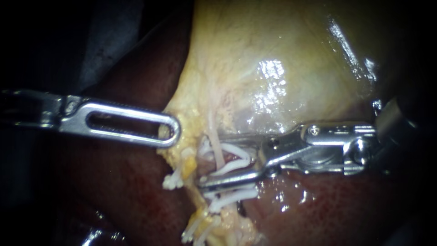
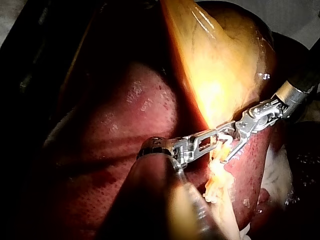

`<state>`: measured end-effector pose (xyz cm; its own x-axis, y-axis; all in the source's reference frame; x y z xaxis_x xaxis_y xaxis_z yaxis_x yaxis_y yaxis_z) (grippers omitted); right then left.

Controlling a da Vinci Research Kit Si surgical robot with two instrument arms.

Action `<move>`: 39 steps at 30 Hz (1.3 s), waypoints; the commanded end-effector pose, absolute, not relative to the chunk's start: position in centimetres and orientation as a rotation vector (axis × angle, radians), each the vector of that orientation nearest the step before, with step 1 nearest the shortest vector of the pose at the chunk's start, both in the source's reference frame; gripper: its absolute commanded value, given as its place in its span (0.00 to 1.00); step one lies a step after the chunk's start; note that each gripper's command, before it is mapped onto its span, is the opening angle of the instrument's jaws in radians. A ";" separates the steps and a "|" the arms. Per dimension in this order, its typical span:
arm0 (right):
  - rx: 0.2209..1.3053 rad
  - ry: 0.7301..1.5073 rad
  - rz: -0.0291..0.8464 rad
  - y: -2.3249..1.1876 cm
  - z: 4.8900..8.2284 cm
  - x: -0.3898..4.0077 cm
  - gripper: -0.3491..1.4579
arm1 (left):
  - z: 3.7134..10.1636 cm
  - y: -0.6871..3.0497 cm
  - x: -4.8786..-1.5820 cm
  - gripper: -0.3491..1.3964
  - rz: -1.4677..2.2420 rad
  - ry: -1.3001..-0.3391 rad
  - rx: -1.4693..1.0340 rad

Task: Clipping third clip right tube

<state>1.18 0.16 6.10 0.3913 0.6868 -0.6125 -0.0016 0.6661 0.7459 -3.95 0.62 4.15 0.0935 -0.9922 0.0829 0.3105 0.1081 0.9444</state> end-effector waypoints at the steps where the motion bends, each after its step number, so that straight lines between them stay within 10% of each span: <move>1: 0.742 1.095 0.492 0.17 6.09 1.17 0.46 | 4.15 0.62 -3.95 0.00 -1.216 -0.961 0.941; 13: 0.758 1.090 0.515 0.25 6.06 1.08 0.38 | 4.15 0.62 -3.94 0.00 -1.216 -0.961 0.941; 22: 0.763 1.084 0.547 0.26 6.08 0.95 0.10 | 4.17 0.63 -3.94 0.00 -1.215 -0.961 0.941; 39: 0.766 1.083 0.549 0.24 6.11 0.92 0.06 | 4.18 0.63 -3.93 0.00 -1.215 -0.961 0.941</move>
